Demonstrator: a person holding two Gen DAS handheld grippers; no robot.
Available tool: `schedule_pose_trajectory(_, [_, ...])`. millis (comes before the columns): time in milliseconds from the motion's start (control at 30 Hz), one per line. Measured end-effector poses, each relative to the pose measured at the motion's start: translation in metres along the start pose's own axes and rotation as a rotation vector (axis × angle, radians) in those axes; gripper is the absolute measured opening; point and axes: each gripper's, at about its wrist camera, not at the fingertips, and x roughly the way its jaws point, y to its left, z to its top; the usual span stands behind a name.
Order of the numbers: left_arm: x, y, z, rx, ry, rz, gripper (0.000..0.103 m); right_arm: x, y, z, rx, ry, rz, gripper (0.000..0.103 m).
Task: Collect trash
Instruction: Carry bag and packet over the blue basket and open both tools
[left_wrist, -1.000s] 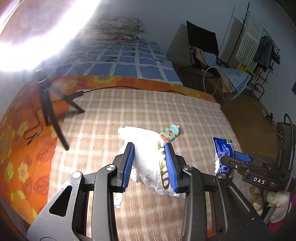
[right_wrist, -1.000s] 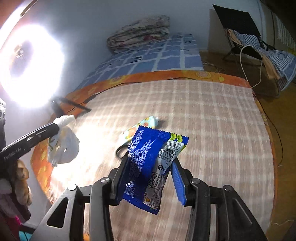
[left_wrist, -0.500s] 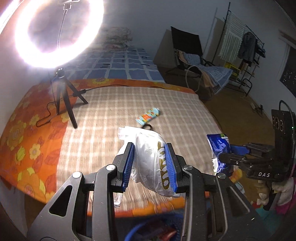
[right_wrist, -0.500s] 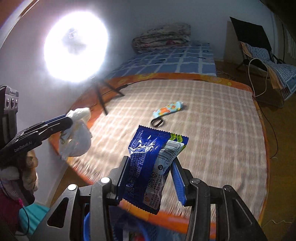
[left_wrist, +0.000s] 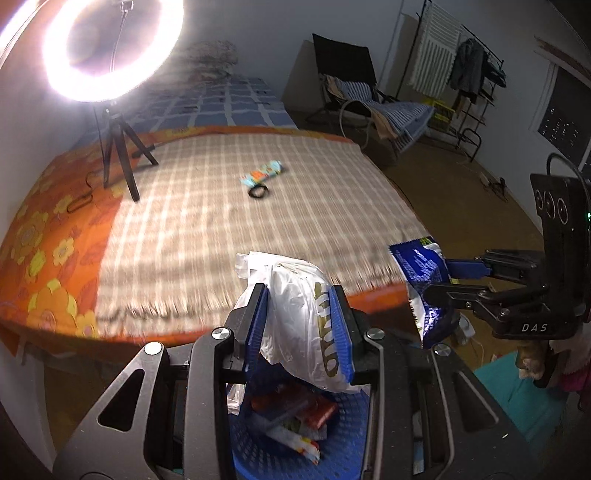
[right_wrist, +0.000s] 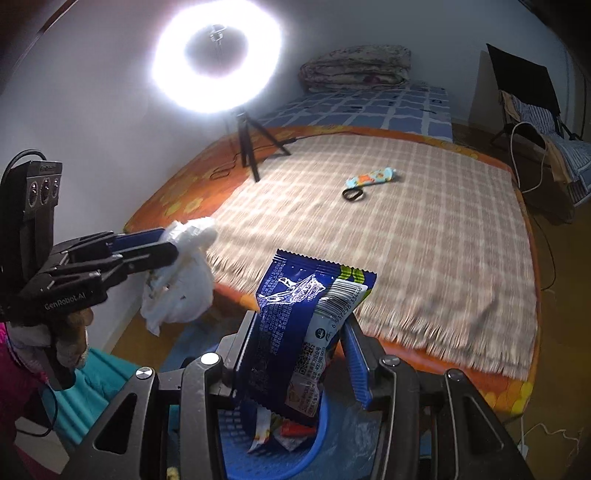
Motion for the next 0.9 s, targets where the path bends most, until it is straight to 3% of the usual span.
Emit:
schedule_pose_trajectory(500, [0.017,-0.019,-0.085,-0.006,0.141,-0.039,0.033,0.016,0.027,-0.068,-0.014,0.105,0.038,0.046])
schedule_pose_trajectory(900, [0.036,-0.014,-0.125,-0.022,0.234,-0.046,0.033,0.041,0.041,-0.099,-0.037,0.186,0.045,0.046])
